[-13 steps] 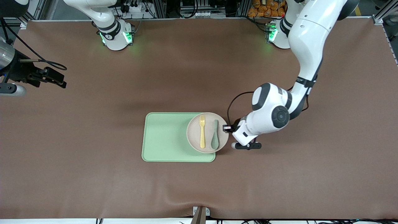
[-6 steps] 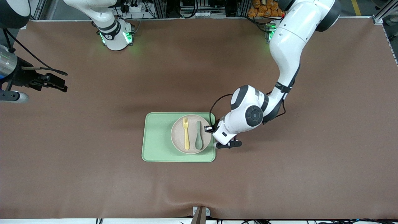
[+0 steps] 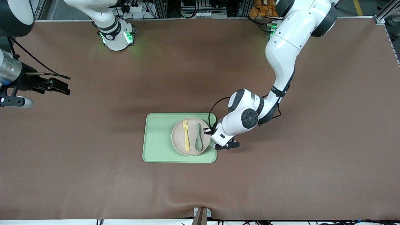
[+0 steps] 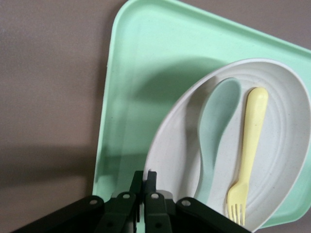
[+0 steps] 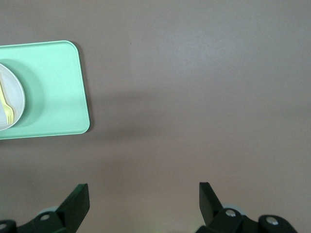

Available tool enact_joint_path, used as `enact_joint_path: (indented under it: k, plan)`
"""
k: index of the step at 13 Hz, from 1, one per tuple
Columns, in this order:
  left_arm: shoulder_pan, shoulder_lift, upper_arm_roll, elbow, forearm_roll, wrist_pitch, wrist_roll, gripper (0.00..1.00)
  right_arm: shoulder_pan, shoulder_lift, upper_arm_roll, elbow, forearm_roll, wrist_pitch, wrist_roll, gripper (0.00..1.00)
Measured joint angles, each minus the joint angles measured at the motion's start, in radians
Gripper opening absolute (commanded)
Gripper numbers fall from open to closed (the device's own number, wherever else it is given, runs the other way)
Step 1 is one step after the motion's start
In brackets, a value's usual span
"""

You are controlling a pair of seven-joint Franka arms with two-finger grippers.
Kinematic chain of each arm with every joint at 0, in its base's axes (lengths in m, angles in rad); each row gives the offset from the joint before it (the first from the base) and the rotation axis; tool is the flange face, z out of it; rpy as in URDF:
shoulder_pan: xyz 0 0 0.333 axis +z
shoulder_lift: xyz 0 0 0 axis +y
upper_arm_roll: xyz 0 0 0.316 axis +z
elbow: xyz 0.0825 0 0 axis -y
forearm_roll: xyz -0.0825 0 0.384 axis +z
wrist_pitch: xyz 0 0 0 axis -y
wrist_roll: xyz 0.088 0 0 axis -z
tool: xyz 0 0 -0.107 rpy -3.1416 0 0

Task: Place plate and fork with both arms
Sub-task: 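Release the plate and withdraw the left gripper while the right gripper reaches the plate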

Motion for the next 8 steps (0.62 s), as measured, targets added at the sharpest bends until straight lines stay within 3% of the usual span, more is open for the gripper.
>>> enact_joint_path:
  k: [4,5,6,7,8]
  plan:
    - [0.0,0.019,0.0,0.001,0.0,0.01,0.0,0.0,0.0,0.012,0.0,0.0,0.0,-0.001,0.0,1.0]
    - [0.0,0.023,0.001,0.001,0.0,0.017,0.0,0.11,-0.001,0.017,0.0,-0.001,0.0,-0.002,0.0,1.0]
    - [0.0,0.025,0.001,0.001,0.0,0.019,0.0,0.28,-0.004,0.025,-0.001,-0.003,0.0,-0.002,0.0,1.0]
    - [0.0,0.025,0.001,0.001,0.0,0.02,0.0,0.99,-0.005,0.034,-0.001,-0.004,0.0,0.0,0.0,1.0]
    - [0.0,0.025,0.001,0.001,0.0,0.021,0.0,1.0,-0.005,0.042,-0.001,-0.004,0.0,0.003,0.0,1.0]
